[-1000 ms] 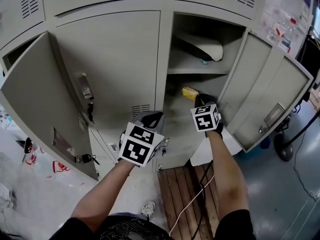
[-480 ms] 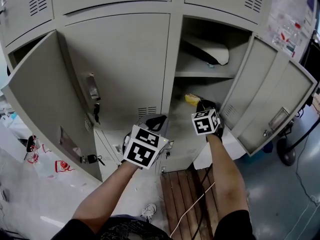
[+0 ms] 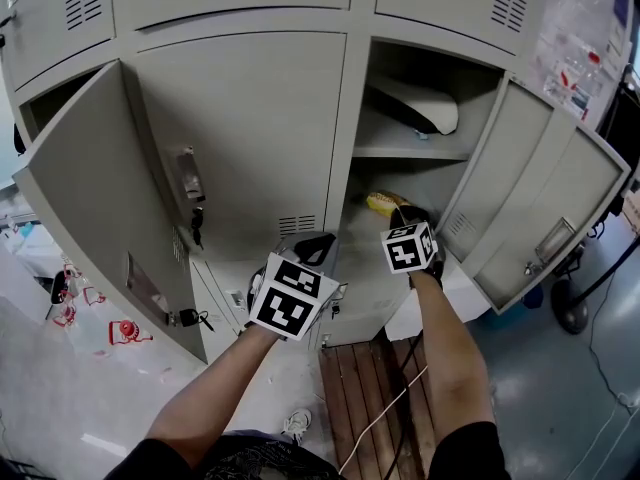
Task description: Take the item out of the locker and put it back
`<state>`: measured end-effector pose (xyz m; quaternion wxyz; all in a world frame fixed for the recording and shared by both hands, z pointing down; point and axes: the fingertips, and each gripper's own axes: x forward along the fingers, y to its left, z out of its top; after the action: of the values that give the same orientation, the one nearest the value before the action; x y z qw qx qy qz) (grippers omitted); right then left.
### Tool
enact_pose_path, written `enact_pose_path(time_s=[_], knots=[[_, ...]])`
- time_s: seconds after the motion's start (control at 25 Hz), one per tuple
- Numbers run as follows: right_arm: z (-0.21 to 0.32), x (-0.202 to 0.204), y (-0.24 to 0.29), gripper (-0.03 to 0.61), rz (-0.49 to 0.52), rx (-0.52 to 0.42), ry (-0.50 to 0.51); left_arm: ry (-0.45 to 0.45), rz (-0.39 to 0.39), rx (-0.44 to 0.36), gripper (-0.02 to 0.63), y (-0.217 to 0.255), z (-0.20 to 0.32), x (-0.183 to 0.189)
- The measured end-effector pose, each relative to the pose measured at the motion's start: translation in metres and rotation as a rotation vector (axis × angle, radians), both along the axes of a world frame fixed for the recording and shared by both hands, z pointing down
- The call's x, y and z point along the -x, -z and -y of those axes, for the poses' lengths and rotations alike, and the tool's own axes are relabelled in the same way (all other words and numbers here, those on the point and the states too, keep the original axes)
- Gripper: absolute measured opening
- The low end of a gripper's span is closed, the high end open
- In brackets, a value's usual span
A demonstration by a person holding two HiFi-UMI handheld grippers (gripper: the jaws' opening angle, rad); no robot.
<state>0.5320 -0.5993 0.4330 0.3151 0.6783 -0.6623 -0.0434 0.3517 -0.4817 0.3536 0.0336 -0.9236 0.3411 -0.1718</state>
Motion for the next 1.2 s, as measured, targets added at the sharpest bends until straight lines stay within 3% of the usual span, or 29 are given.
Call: enact_pose_path(time_s=[0.6,1.2], knots=[[-0.023,0.013,0.017,0.06,0.09,-0.022,0.003,-0.015,-0.01,-0.014,0.0,0.005,-0.008,0.002],[-0.132,0.048,0.092,0.043,0.099,-0.134,0.055,-0.067,-0.072,-0.031,0.0,0.033,-0.047,0.003]])
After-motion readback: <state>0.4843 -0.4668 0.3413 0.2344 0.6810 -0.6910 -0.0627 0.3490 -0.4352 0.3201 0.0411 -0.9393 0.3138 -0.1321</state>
